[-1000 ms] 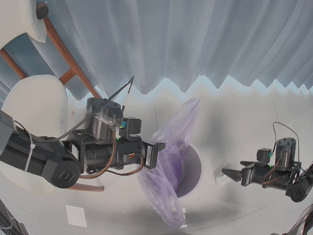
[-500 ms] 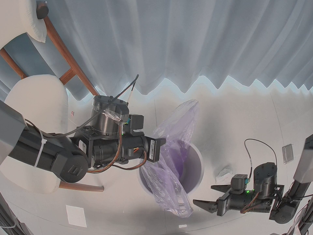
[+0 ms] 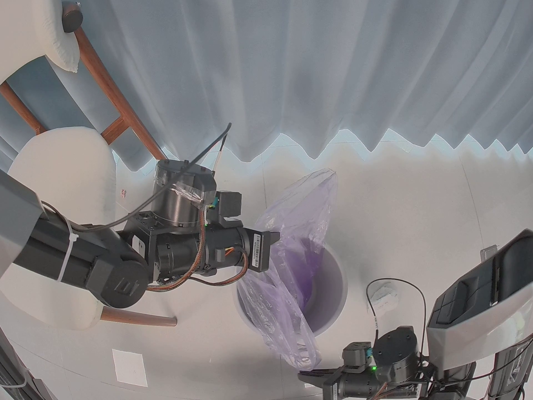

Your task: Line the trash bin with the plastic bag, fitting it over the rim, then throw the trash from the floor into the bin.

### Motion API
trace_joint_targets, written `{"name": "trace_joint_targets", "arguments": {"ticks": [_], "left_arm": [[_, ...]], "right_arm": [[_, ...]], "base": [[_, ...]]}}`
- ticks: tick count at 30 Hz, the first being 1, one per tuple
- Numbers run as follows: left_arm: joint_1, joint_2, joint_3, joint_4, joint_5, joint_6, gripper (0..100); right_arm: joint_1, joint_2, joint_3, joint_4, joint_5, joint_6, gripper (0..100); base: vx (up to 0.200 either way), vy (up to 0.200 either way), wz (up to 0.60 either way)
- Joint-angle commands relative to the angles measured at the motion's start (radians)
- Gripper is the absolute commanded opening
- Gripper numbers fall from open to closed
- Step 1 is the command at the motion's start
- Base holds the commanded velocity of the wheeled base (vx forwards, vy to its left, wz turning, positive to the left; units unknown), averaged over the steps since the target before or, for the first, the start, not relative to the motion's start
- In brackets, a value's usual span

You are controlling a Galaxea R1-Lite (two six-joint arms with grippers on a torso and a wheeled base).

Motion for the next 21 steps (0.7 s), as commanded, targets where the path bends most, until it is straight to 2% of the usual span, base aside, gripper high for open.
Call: {"name": "trace_joint_targets", "arguments": {"ticks": [1,5,8,10,13,17,21], "left_arm": [[-0.001,-0.011,0.001,0.000,0.000,0.001,0],[-0.001,-0.017,0.004,0.000,0.000,0.001,0],[-0.001,-0.025,0.004,0.000,0.000,0.001,0],[-0.001,-0.034,0.007,0.000,0.000,-0.001,0],[-0.004,-0.040,0.018,0.001,0.000,-0.001,0],[-0.011,-0.041,0.024,0.001,0.000,0.001,0],[-0.031,-0.041,0.039,0.000,0.000,0.003,0]], "right_arm": [[0.055,0.025,-0.120,-0.018,-0.017,0.044,0],[0.060,0.028,-0.224,-0.016,-0.035,0.085,0],[0.054,0.037,-0.301,-0.018,-0.074,0.114,0],[-0.002,0.080,-0.404,-0.018,-0.164,0.116,0],[-0.057,0.105,-0.480,-0.018,-0.238,0.108,0],[-0.074,0.109,-0.514,-0.014,-0.244,0.105,0],[-0.100,0.151,-0.513,-0.011,-0.264,0.060,0]], "base": [[0.000,0.000,0.00],[0.000,0.000,0.00],[0.000,0.000,0.00],[0.000,0.000,0.00],[0.000,0.000,0.00],[0.000,0.000,0.00],[0.000,0.000,0.00]]}}
